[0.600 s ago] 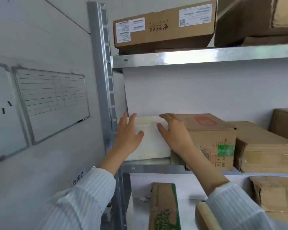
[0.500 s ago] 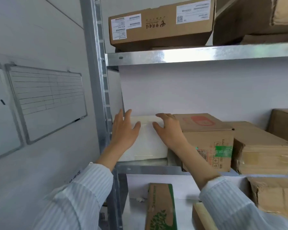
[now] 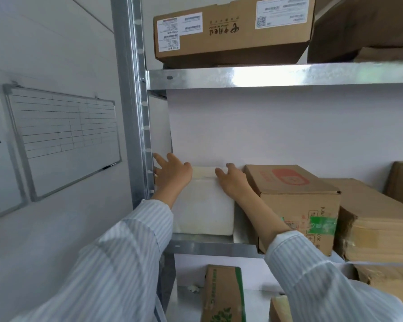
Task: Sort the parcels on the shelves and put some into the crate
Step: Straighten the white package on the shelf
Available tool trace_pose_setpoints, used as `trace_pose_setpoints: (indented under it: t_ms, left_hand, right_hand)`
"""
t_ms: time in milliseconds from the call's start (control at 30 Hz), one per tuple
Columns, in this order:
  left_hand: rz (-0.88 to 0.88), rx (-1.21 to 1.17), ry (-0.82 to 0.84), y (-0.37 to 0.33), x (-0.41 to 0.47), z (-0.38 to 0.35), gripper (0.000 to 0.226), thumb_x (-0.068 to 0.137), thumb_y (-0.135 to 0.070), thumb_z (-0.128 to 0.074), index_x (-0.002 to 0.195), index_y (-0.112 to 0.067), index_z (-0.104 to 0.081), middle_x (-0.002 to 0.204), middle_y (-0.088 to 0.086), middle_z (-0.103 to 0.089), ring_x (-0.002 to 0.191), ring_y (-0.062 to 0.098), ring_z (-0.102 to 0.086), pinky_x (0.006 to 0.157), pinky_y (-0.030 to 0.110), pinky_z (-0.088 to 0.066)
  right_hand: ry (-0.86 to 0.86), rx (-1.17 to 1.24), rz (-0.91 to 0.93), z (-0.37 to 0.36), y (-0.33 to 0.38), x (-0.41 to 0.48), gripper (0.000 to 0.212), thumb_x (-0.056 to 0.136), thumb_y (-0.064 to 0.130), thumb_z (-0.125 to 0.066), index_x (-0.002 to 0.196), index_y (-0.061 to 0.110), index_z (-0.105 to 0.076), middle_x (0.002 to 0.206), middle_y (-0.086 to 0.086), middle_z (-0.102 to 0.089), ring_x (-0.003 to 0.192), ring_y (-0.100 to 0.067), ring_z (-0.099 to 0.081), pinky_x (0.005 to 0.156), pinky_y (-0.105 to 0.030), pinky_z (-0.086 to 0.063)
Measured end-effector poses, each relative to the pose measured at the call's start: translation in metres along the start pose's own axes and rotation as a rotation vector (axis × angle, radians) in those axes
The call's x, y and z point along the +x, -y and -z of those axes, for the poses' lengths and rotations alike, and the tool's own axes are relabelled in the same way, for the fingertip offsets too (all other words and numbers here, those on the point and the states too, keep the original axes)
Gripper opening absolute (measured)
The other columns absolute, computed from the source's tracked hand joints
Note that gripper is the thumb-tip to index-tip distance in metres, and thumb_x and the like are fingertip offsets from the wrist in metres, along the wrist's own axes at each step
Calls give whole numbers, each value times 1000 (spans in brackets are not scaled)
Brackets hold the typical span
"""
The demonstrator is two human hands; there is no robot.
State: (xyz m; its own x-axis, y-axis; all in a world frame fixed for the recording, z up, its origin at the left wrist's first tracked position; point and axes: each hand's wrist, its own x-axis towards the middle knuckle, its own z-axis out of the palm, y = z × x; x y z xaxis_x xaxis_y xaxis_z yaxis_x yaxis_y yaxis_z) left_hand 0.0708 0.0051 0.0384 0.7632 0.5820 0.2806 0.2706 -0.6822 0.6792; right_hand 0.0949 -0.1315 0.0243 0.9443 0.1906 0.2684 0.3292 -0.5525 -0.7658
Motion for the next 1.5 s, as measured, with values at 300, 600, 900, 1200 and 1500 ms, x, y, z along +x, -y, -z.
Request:
trace_pose_setpoints:
  t_ms: [300,600,900,1200,1500]
  left_hand:
    - [12,122,161,9,16,2,64,99,-30,-36,152,-9,-7,158,16,17,144,42,-5,112,45,-22]
    - [4,18,181,7,25,8,64,95,-24,-45,149,-7,-15,149,22,-29,137,38,-28,105,39,-32]
    - [-9,-282,12,12,22,5,52,98,-26,-38,143,-1,-26,147,24,-26,131,39,-36,102,41,-35]
    - [32,-583,-130,22,7,-11,55,99,-42,-38,138,-3,-35,139,12,-39,121,28,-45,85,32,-34]
    - [22,-497,-290,44,-21,-49,31,93,-23,-45,119,-5,-43,115,11,-51,97,27,-48,84,37,-39]
  right_hand:
    - [8,-54,-45,13,2,5,65,95,25,-56,146,4,-22,143,-23,-39,128,-35,-44,101,-36,-39]
    - [-111,-33,50,18,-3,-9,74,86,28,-70,147,9,-33,146,-12,-41,134,-24,-40,101,-26,-35]
    - [-301,-60,211,16,-9,-18,72,79,15,-74,143,16,-41,151,-10,-35,143,-19,-26,105,-21,-25]
    - [-425,50,302,-12,-29,-47,71,81,4,-70,144,16,-42,150,-4,-42,139,-18,-36,107,-15,-23]
    - [-506,143,311,-57,-77,-85,80,75,-11,-62,145,17,-37,133,3,-29,125,-9,-31,105,-6,-25]
